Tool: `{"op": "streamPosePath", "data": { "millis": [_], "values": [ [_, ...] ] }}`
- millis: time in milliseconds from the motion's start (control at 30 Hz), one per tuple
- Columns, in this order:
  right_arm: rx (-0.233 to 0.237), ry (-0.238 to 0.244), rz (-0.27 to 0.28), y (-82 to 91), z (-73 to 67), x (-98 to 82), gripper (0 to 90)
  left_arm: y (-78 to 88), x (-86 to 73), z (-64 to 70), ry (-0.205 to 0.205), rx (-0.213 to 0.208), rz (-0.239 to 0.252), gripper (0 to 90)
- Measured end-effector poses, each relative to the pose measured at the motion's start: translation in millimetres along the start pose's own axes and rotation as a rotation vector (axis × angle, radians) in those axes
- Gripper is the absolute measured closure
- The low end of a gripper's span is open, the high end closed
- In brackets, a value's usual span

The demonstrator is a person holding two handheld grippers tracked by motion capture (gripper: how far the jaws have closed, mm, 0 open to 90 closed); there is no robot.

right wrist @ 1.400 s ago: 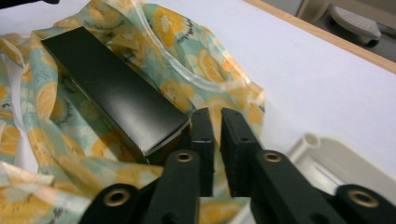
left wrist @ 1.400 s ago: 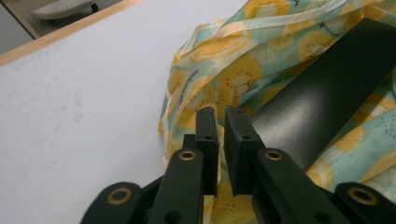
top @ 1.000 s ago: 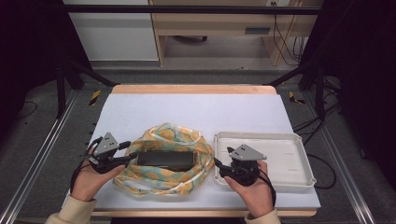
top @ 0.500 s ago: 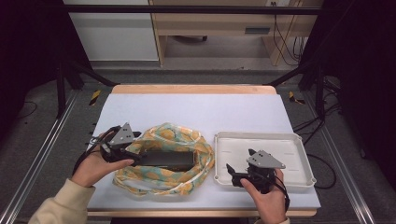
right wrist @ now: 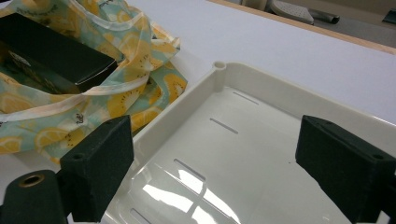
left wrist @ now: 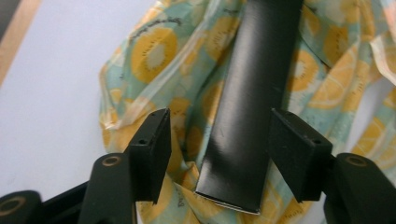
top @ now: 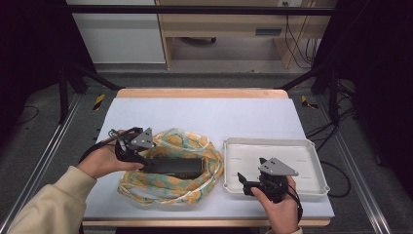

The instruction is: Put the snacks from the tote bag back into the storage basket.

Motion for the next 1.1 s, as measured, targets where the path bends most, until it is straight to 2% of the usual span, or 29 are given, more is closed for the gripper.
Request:
{"op": "streamPosePath", "data": {
  "millis": [133,200,400,633,900,1100],
  "values": [
    [0.004,-0.001,-0.009,-1.4,-0.3,-1.7,12.1,-7.3,-0.1,5.0,-0.023,-0.039,-0.036,46.6],
    [0.007,0.002,-0.012,-2.3,-1.4,-1.8,12.1,-12.4,-2.2,4.2,-0.048,-0.037,-0.070,47.0],
    [0.018,0.009,-0.024,-3.7,-3.6,-3.2,12.2,-30.7,-9.8,0.8,-0.068,-0.048,-0.137,43.0],
    [0.030,0.016,-0.026,-5.0,-4.6,-4.1,12.2,-39.7,-10.3,5.4,-0.060,-0.082,-0.121,32.8],
    [0.038,0.018,-0.034,-6.4,-7.0,-4.6,12.2,-51.6,-26.8,0.0,-0.094,-0.051,-0.198,29.3],
    [0.038,0.018,-0.034,-6.6,-6.5,-5.0,12.2,-57.8,-33.5,-1.7,-0.101,-0.070,-0.214,29.6]
  ]
}}
Point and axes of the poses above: each handheld gripper's, and its own axes: y roughly backward along the jaws, x roughly out of its top, z roughly to its right, the point moved 8 cm from there along -y, roughly forward along the jaws, and after that the axes turned 15 degrees about y, right-handed, at the moved point
